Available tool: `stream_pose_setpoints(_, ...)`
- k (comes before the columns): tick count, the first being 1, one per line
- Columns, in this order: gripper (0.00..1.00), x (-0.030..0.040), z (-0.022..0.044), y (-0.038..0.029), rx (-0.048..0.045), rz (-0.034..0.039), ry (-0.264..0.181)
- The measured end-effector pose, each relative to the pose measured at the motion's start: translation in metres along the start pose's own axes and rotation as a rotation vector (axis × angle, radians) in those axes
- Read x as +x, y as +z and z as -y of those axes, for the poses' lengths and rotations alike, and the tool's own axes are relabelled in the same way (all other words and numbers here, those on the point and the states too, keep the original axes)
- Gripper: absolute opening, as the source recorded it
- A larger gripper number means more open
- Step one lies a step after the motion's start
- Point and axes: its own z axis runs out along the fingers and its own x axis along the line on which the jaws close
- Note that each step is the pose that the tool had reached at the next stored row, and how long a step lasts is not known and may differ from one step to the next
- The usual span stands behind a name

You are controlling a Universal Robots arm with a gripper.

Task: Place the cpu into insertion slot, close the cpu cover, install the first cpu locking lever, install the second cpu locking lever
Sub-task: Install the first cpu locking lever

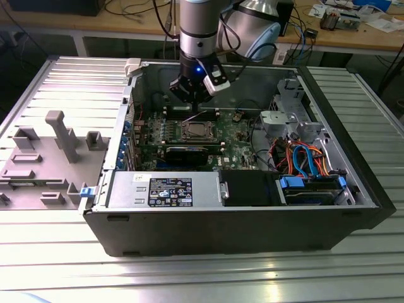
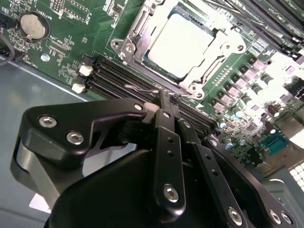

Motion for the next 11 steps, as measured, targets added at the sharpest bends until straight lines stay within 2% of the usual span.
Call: stream_pose_setpoints(11, 0.11, -0.0109, -0.0024, 0.0040, -0.0002, -0.0003, 0.000)
